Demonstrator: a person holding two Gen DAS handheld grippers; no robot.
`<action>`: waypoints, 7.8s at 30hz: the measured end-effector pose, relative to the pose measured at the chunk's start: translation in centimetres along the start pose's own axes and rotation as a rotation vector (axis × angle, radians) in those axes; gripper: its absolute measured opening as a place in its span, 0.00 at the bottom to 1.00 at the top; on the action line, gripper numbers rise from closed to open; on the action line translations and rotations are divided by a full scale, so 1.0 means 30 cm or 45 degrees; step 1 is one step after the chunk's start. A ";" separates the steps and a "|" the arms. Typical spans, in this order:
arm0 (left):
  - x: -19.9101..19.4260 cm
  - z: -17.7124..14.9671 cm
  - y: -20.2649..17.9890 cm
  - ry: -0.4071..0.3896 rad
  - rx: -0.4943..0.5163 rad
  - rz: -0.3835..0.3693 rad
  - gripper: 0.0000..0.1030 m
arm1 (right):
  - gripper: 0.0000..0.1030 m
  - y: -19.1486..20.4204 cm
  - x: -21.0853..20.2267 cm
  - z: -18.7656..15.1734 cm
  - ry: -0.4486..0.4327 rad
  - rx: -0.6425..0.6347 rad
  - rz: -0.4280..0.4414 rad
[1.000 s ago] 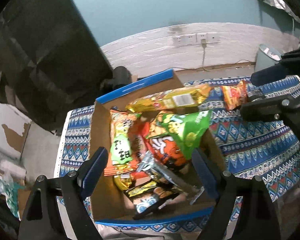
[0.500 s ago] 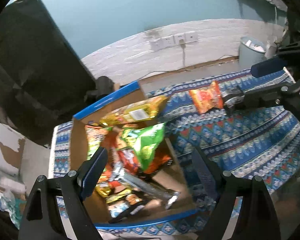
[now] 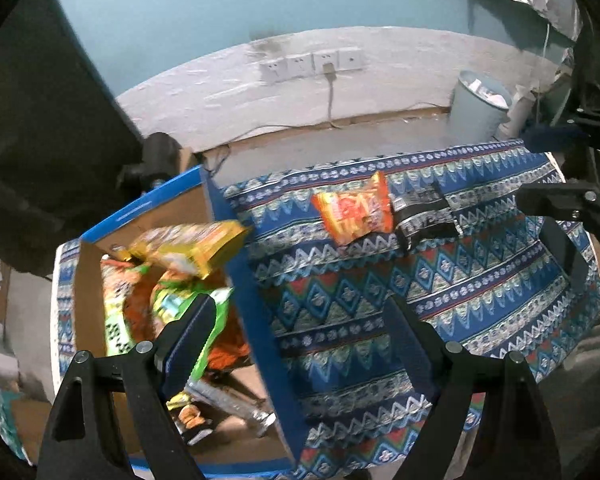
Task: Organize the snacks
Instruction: 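Move both tools from the box toward the last two snacks on the tablecloth, then grasp the orange-red chip bag with the left tool while the right tool grasps the black snack bag, then lift both held bags and carry them over the cardboard box, then open both tools to drop the bags into the box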
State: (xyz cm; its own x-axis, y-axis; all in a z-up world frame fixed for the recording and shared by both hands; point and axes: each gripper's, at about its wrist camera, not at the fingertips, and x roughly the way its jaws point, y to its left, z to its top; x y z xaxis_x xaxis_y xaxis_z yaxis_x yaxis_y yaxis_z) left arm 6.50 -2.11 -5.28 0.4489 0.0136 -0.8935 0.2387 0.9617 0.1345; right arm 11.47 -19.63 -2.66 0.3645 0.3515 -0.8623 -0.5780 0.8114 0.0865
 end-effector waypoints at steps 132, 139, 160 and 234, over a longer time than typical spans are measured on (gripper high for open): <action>0.608 0.113 -0.330 0.488 -0.401 -0.329 0.50 | 0.61 -0.413 0.389 -0.340 0.262 0.205 0.024; 0.567 0.135 -0.378 0.405 -0.292 -0.289 0.40 | 0.61 -0.411 0.341 -0.331 0.226 0.254 0.017; 0.220 0.108 -0.305 0.081 -0.098 -0.169 0.34 | 0.61 -0.267 0.113 -0.209 0.049 0.290 0.000; -0.114 -0.355 0.532 -0.156 -0.501 0.254 0.73 | 0.72 0.571 0.271 0.241 0.019 0.052 0.412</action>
State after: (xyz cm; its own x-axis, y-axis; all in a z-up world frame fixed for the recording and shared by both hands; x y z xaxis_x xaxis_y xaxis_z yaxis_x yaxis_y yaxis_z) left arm -0.38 16.11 -4.64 0.5572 0.1995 -0.8060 -0.1975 0.9747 0.1047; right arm 9.81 0.52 -4.59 0.1560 0.5878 -0.7938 -0.6325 0.6767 0.3767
